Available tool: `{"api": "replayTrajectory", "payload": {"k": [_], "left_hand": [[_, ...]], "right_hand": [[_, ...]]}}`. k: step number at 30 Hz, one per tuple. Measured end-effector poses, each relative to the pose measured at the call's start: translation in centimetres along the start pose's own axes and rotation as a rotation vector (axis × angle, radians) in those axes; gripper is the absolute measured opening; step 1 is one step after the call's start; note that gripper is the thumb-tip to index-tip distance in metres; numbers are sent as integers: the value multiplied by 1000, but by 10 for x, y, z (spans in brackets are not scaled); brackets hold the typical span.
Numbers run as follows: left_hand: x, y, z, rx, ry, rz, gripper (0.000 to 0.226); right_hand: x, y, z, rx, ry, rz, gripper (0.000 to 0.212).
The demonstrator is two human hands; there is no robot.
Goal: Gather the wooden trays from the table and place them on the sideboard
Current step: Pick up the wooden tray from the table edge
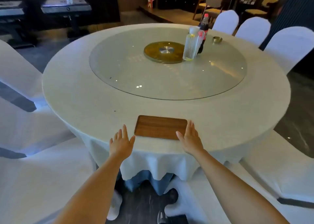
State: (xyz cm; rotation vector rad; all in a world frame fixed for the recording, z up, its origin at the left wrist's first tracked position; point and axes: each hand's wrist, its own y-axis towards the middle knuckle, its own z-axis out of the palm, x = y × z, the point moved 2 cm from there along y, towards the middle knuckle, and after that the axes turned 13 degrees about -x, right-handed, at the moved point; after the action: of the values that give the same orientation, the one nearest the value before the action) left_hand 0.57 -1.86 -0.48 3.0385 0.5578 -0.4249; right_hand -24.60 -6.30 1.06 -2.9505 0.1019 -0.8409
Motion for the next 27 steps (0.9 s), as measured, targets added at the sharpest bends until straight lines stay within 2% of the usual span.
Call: {"api": "replayTrajectory", "payload": {"k": [4,9,12,17,23,27], "left_hand": [[-24,33,18,58,-22,-73,68],[-41,59,36,117,-13,-121,67],[-43,71,44,155,23,-140,65],[-40,88,55,197,57,-165,61],[-32,103,65,234,-39,-263,64],[-24,105,70,255,-22,-255,60]], "right_hand": [[-15,38,6,51,42,122,74],[-32,70,19,68,238,328,69],[-39,81,28,97,276,413,68],[-43,94,38,129,245,435,61],[-51,102,43,149,164,432,51],[-55,102,42,167,133,424,50]]}}
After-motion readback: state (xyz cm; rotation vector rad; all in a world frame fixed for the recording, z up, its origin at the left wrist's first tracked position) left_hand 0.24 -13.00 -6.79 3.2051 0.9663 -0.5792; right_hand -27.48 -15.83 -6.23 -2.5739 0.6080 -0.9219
